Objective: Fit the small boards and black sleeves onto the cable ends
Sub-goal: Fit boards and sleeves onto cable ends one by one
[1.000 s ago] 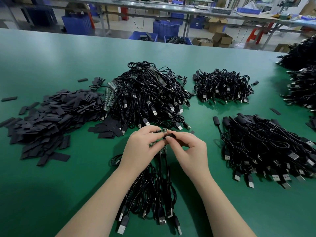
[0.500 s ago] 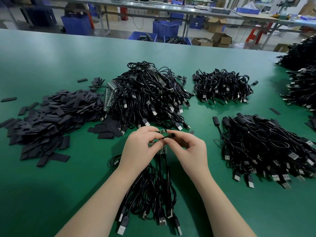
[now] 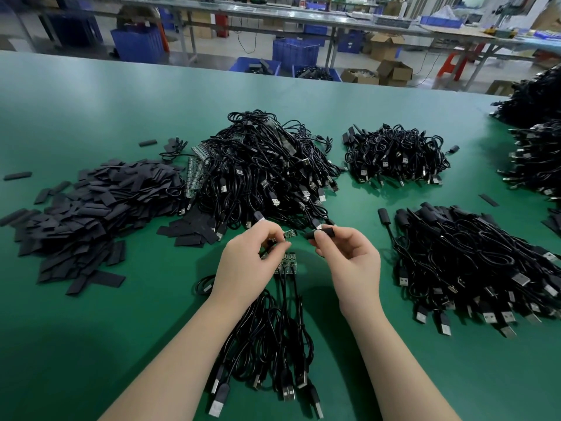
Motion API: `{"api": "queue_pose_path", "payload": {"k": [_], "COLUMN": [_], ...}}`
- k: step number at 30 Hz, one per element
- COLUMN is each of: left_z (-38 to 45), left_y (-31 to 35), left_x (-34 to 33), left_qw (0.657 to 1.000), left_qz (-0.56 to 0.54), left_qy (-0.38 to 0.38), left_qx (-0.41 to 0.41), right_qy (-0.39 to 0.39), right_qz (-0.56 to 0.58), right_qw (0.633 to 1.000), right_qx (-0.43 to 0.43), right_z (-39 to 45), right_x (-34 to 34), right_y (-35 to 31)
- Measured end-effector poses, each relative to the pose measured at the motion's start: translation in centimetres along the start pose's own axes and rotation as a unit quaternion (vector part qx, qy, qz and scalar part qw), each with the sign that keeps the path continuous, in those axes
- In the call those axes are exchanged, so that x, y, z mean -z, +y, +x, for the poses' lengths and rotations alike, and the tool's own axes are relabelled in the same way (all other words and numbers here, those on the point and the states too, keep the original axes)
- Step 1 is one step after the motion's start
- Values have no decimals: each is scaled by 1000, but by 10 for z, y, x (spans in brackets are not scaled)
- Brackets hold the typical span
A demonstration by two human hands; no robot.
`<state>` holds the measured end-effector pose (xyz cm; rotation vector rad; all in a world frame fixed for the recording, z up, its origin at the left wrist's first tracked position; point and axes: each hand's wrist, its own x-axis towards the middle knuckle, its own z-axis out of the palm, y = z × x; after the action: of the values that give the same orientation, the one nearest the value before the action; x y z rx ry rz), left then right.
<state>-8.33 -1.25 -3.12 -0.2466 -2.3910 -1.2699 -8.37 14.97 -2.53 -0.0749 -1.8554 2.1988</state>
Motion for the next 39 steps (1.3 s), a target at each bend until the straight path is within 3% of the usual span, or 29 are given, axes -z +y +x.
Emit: {"api": "queue_pose_path", "payload": {"k": [3,17,32,39], "left_z": [-1,-2,2,2], "left_y": [2,9,-4,-5], "left_x": [1,2,1,2], "left_qw": [999,997,996,995], "left_qz": [-2,69,-41,-55], "left_qy": [-20,-43,-79,-83], "left_qx": [35,-13,14,23], "right_qy": [0,-40,-114,-107], "right_qz": [-1,-49,-69,-67], "right_qw": [1000,997,990,991], "right_qx": [2,47,45,46], "right_z": [0,-4,1,1], "right_x": [0,-4,5,6], "right_y": [0,-5,-8,-8]}}
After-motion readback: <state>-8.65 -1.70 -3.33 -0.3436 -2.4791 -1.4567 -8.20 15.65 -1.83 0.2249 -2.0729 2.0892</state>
